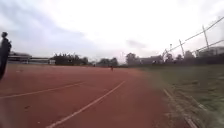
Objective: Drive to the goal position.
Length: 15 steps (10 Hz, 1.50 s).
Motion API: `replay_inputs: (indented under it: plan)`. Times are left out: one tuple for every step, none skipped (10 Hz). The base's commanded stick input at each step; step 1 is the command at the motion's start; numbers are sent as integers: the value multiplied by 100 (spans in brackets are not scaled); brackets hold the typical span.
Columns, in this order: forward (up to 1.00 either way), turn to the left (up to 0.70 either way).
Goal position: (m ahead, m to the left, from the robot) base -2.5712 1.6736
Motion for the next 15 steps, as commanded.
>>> replay_inputs:
  plan:
    - [0, 70]
    - [0, 70]
    - [0, 70]
    - [0, 70]
    - [0, 70]
    - [0, 70]
    - [0, 70]
    - [0, 70]
    - [0, 70]
    - [0, 70]
    - [0, 70]
    - [0, 70]
    - [0, 70]
    - [0, 70]
    - [0, 70]
